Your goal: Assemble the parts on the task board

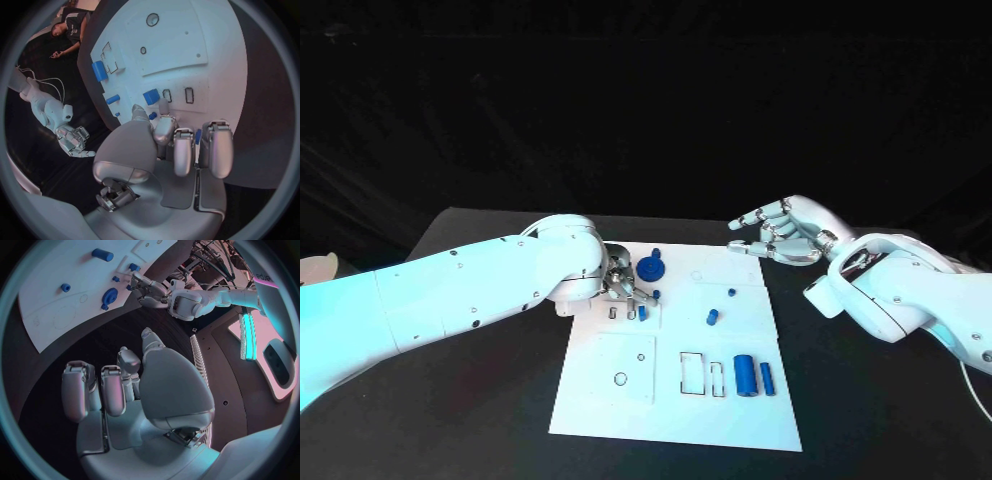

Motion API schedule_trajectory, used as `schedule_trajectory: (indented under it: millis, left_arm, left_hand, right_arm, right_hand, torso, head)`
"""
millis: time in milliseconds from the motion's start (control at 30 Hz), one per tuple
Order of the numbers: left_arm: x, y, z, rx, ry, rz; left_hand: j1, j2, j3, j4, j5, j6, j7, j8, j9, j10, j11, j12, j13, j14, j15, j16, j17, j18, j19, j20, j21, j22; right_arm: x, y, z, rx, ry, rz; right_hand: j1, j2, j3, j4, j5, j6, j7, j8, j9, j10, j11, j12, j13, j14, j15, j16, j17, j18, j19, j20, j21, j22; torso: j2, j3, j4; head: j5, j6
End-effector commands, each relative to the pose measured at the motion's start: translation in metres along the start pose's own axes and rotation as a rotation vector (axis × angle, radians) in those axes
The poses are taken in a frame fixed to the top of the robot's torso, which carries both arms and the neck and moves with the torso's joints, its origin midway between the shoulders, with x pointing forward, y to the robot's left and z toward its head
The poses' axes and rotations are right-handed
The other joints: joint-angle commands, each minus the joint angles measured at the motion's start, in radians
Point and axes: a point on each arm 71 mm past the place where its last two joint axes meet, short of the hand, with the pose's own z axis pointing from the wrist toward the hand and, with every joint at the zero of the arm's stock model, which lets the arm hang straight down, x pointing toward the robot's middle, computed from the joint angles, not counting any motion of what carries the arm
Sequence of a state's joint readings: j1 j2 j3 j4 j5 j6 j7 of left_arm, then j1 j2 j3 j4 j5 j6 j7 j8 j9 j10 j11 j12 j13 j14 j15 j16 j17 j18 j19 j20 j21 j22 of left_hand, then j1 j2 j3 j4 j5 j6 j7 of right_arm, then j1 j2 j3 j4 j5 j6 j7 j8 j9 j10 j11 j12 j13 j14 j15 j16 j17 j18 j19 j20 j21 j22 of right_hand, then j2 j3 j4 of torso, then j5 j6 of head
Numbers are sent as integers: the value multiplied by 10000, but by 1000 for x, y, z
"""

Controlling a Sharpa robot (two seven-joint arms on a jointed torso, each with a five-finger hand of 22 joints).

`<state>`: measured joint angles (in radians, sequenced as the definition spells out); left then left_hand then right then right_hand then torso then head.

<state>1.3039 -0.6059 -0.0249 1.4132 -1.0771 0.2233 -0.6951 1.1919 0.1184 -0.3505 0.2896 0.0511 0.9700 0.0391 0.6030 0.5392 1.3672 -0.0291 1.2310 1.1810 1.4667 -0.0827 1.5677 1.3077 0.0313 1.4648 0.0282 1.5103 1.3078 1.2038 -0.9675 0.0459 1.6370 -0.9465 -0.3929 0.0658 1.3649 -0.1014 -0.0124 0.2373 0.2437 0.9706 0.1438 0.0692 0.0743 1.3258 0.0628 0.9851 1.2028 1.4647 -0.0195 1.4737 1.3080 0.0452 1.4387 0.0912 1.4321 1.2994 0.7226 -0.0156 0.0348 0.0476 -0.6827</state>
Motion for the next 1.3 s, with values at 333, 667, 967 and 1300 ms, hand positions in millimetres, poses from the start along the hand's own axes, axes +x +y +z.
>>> schedule_trajectory:
  millis: [333, 667, 967, 1300]
  left_arm:
    - [2, 0, 0, -734, 258, 437]
    - [4, -4, 2, -709, 347, 523]
    - [5, -5, 3, -677, 457, 548]
    - [7, -6, 6, -733, 677, 650]
  left_hand:
    - [490, 125, 236, -102, 31, -196, -16, 225, 357, 86, -20, 132, 97, 1041, -54, 30, 2631, -107, 675, -62, 90, 1664]
    - [649, 130, 353, -114, 40, -226, -21, 275, 480, 101, -24, 151, 129, 1041, -56, 30, 2631, -108, 675, -61, 92, 1672]
    - [1078, 161, 732, -215, 43, -297, -31, 323, 698, 123, -35, 173, 181, 1041, -64, 30, 2631, -109, 676, -68, 95, 1689]
    - [1373, 94, 1059, -298, 41, -323, -51, 310, 827, 140, -52, 182, 218, 1041, -77, 30, 2631, -110, 674, -78, 95, 1699]
  right_arm:
    - [4, 0, 2, 31, 232, -36]
    - [5, -1, 2, 48, 257, -32]
    - [5, -1, 2, 61, 275, -33]
    - [6, -1, 3, 57, 307, -25]
  right_hand:
    - [33, 100, -67, 0, 120, 85, -17, 56, 16, -16, -89, -56, -31, 695, -12, -61, 1115, 141, -44, -58, -73, -14]
    - [53, 119, -79, -6, 180, 96, -21, 57, 18, -14, -95, -57, -44, 697, -16, -63, 1117, 142, -43, -63, -79, -20]
    - [61, 124, -80, -9, 194, 98, -21, 57, 19, -16, -96, -60, -49, 696, -17, -65, 1115, 142, -43, -64, -80, -21]
    - [75, 136, -81, -15, 216, 101, -23, 56, 19, -8, -98, -43, -43, 697, -19, -67, 1115, 143, -43, -66, -83, -24]
  torso:
    - [-11, 4, 44]
    - [-6, 8, 46]
    - [-15, 8, 83]
    - [-5, 1, 79]
  head:
    - [-17, -44]
    - [-45, -72]
    - [-87, -108]
    - [-112, -145]
